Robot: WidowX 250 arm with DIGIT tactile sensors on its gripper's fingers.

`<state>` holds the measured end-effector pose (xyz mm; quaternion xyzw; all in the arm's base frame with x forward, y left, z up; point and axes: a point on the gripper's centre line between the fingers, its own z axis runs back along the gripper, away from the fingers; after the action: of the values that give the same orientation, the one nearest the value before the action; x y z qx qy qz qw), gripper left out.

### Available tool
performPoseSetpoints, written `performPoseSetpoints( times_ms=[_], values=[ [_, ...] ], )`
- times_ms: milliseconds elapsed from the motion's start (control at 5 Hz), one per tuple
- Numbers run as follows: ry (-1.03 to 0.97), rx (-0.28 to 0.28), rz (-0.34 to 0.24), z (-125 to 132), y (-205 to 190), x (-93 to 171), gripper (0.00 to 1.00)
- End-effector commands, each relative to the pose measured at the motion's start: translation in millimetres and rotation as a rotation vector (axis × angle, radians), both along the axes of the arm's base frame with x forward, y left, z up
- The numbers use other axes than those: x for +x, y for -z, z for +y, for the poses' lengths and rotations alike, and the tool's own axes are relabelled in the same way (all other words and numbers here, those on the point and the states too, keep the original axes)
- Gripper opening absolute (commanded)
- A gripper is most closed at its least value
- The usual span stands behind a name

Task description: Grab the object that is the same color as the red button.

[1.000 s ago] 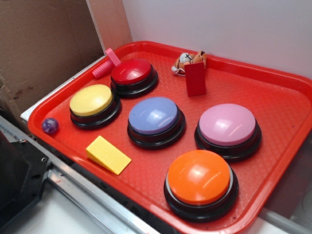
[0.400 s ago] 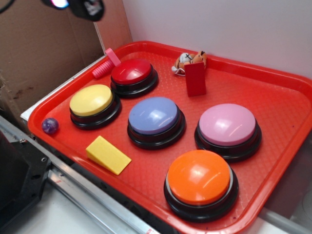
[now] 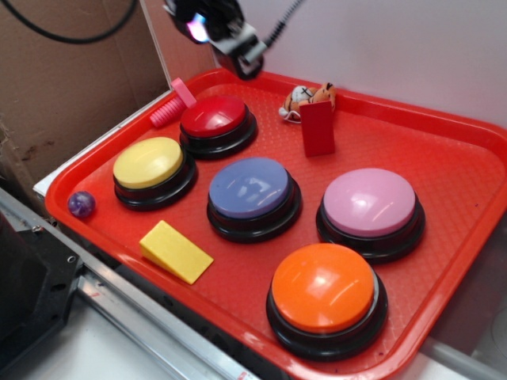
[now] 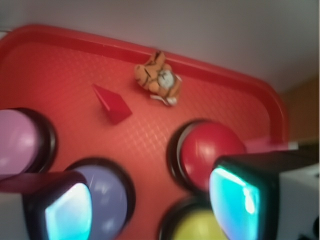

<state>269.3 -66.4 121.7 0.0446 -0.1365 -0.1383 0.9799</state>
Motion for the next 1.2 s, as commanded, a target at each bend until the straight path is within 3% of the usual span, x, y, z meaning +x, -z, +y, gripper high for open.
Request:
performPoseSetpoints(
  times_ms=[0, 400, 800, 1000],
  values=[
    [0.138, -0.056, -0.041, -28.9, 27.5, 53.0, 1.0],
    [0.133, -0.049, 0.019, -27.0, 57.6, 72.6, 1.0],
    [0.124, 0.013, 0.082, -24.5, 83.6, 69.3, 1.0],
    [0.13, 0.016, 0.092, -25.9, 88.9, 63.5, 0.0]
  ],
)
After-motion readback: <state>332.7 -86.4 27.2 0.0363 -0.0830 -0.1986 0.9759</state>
